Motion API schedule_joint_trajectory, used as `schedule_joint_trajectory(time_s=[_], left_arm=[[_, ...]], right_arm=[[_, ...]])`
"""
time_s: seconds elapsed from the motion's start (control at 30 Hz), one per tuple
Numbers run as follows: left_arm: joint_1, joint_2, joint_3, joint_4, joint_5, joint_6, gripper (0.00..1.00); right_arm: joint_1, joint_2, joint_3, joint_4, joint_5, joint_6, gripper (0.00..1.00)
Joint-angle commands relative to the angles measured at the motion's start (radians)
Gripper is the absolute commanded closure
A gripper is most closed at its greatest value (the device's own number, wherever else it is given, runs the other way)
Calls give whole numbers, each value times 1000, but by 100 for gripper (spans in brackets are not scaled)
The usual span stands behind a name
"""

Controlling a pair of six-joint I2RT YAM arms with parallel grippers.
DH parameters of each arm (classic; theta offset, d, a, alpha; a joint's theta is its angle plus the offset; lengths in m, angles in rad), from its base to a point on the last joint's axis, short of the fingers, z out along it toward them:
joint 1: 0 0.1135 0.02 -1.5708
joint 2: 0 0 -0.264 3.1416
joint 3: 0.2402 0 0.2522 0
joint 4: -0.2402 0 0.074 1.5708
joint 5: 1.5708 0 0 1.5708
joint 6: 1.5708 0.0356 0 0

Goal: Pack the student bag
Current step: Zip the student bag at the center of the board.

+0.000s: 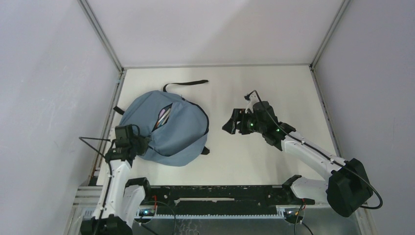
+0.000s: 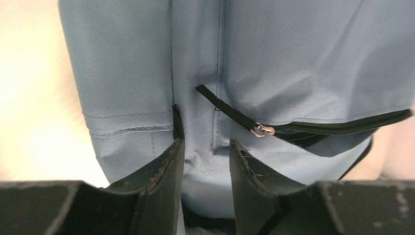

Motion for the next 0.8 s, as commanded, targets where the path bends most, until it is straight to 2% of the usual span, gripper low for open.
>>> schedule_joint_trajectory(time_s=[0.0,0.17,0.27,0.37,0.77], left_arm=[[21,-110,-27,43,-76,-117,58],[36,-132,27,-7,-124,-94,58],[50,-94,25,23,-104,-89,53],[55,-34,12,75,-68,-103,52],[57,61,-15,210,-11,-135,57]], right_arm=[[2,-8,4,35,-9,-11,17],[2,2,4,46,-21,-11,17],[2,7,4,46,-23,-12,17],[3,5,4,42,-23,-11,18],[8,2,4,32,-12,-9,18]])
